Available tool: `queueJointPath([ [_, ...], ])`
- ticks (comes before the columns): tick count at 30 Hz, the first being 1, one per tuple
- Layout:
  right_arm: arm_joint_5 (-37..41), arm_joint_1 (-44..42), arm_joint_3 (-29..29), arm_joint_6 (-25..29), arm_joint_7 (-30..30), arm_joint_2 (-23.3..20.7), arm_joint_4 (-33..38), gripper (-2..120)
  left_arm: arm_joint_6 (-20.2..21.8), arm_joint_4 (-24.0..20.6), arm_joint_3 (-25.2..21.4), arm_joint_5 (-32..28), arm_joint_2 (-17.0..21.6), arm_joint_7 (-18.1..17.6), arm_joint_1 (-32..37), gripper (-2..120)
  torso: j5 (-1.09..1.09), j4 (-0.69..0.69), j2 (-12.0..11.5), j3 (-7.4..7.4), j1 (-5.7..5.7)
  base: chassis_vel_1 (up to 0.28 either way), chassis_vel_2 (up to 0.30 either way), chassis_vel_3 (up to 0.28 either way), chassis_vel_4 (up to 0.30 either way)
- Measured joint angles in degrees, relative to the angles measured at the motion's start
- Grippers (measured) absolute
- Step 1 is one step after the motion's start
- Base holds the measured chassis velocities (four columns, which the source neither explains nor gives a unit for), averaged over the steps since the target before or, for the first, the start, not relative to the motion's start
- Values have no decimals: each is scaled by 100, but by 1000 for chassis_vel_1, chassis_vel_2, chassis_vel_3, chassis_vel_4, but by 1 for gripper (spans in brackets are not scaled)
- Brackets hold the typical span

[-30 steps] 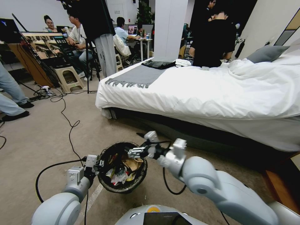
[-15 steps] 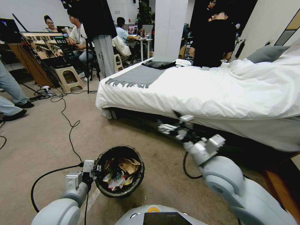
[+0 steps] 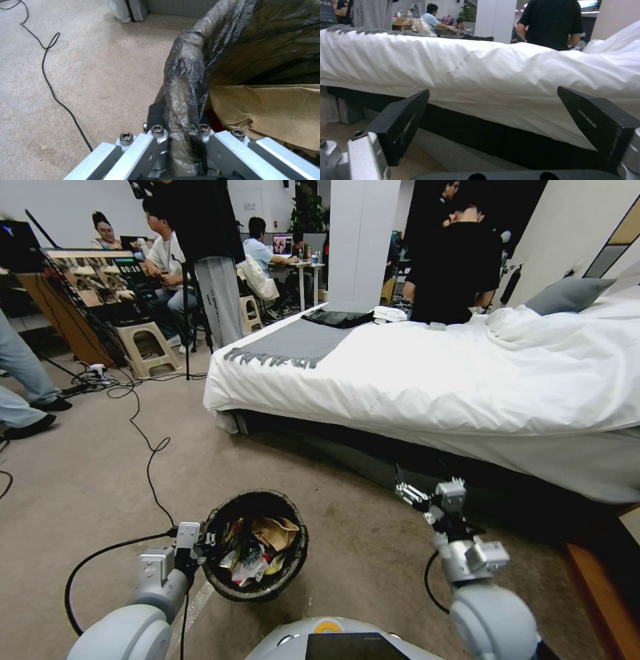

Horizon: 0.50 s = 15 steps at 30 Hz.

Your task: Pick up the trash bin, then pick up the garbage from the floor and place it into the trash bin.

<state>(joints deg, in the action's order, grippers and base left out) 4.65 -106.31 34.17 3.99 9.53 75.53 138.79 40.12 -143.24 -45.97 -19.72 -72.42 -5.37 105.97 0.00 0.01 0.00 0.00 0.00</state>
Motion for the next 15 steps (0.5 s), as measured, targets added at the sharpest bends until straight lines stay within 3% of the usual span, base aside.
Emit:
queueJointPath([
  [8, -203, -602, 82, 544, 73, 212, 121, 100, 5, 0, 81, 120, -85, 38, -77, 1, -1, 0, 0, 0, 0, 0, 0, 0, 0],
  [15, -335, -687, 92, 650, 147, 375, 125, 100, 79, 0, 57, 121, -86, 75, -162, 1, 0, 0, 0, 0, 0, 0, 0, 0, 0],
])
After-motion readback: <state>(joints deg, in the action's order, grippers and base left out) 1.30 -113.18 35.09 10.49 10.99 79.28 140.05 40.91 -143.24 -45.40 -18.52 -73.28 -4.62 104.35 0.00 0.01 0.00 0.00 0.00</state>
